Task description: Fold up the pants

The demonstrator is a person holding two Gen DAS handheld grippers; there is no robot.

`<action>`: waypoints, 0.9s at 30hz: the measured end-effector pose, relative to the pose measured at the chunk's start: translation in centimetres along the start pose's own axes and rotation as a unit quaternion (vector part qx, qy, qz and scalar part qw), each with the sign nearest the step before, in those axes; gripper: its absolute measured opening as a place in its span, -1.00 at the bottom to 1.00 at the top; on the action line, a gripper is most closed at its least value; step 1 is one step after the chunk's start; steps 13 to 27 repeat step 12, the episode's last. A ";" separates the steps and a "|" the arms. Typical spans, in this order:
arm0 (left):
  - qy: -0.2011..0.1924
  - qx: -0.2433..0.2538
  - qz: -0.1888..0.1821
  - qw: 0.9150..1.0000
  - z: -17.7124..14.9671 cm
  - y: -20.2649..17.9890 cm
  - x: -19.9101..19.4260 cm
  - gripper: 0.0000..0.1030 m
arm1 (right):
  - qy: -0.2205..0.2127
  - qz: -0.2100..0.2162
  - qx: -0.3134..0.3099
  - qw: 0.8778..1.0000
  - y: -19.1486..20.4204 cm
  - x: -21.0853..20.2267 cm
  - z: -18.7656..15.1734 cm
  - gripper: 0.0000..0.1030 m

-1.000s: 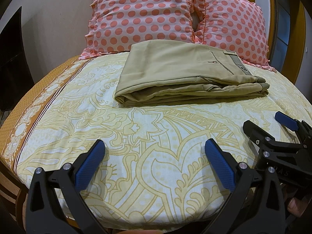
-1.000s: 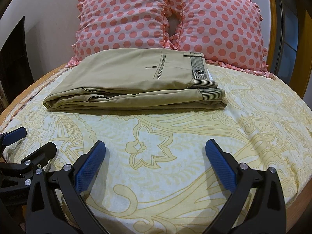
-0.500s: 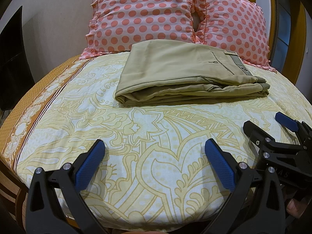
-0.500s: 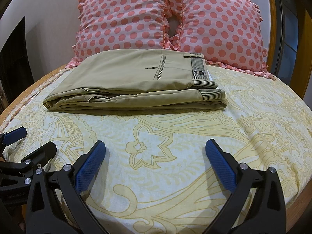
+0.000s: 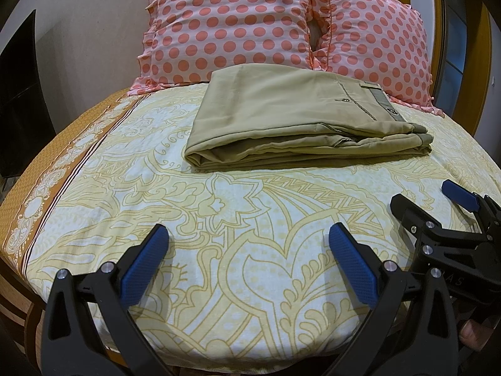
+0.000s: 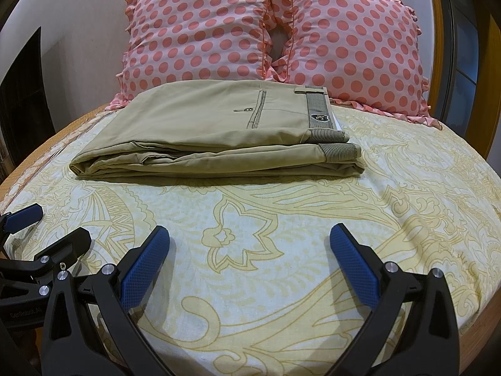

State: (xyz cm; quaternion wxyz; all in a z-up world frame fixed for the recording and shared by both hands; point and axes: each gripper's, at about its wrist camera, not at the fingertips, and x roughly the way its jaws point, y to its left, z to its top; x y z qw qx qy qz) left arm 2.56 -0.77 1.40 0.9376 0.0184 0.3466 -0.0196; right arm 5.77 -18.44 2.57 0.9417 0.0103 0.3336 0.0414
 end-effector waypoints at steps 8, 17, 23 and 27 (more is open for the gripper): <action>-0.002 -0.001 0.001 1.000 0.1 0.2 0.0 0.96 | 0.000 0.000 0.000 1.000 0.1 0.1 -0.1 0.97; -0.002 -0.002 0.001 1.000 0.1 0.3 0.1 0.96 | -0.001 -0.001 0.001 1.000 0.2 0.1 0.0 0.97; -0.002 -0.002 0.001 1.000 0.1 0.3 0.1 0.96 | -0.001 -0.001 0.001 1.000 0.2 0.1 0.0 0.97; -0.002 -0.002 0.001 1.000 0.1 0.3 0.1 0.96 | -0.001 -0.001 0.001 1.000 0.2 0.1 0.0 0.97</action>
